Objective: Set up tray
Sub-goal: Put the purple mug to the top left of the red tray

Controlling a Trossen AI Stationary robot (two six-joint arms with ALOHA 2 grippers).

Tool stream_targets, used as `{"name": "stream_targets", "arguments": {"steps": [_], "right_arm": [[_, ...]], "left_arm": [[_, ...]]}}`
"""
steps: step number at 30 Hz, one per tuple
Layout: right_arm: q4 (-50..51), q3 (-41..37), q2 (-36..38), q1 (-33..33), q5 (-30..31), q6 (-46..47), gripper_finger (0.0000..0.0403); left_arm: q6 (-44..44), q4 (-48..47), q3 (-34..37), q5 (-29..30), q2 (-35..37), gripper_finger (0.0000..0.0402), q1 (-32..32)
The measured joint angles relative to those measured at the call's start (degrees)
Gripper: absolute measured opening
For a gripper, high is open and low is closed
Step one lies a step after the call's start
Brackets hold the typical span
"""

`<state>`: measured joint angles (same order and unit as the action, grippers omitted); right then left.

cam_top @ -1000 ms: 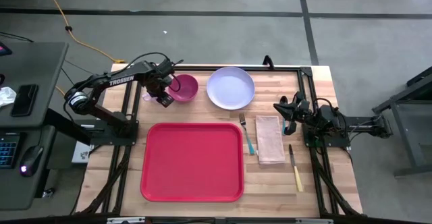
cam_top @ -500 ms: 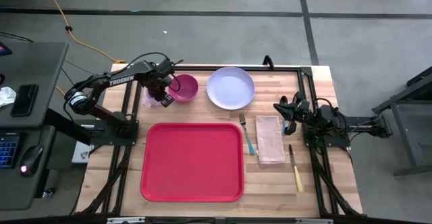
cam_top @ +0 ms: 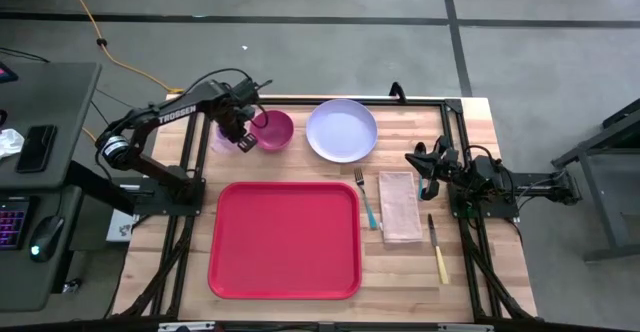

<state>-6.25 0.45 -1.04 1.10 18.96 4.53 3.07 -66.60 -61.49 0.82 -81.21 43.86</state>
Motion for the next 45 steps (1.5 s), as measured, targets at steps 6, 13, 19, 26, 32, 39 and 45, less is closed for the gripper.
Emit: {"name": "stream_targets", "arguments": {"steps": [6,13,19,26,32,39,45], "right_arm": [[0.0,0.0,0.0,0.0,0.0,0.0,0.0],[0.0,0.0,0.0,0.0,0.0,0.0,0.0],[0.0,0.0,0.0,0.0,0.0,0.0,0.0],[0.0,0.0,0.0,0.0,0.0,0.0,0.0],[0.0,0.0,0.0,0.0,0.1,0.0,0.0],[0.0,0.0,0.0,0.0,0.2,0.0,0.0],[0.0,0.0,0.0,0.0,0.2,0.0,0.0]], "left_arm": [[0.1,-8.4,-6.2,0.0,0.0,0.0021,0.0],[0.2,-17.3,-14.6,0.1,0.0,0.0029,0.0],[0.4,-22.6,-21.4,0.2,0.0,0.002,0.0],[1.7,-23.5,-24.5,-0.6,0.5,0.0026,0.0],[1.7,-23.5,-24.4,-0.8,0.9,0.002,0.0],[1.7,-23.4,-24.4,-2.1,0.9,0.0025,0.0],[2.7,-23.4,-24.4,-3.1,0.9,0.002,-3.7]]}}
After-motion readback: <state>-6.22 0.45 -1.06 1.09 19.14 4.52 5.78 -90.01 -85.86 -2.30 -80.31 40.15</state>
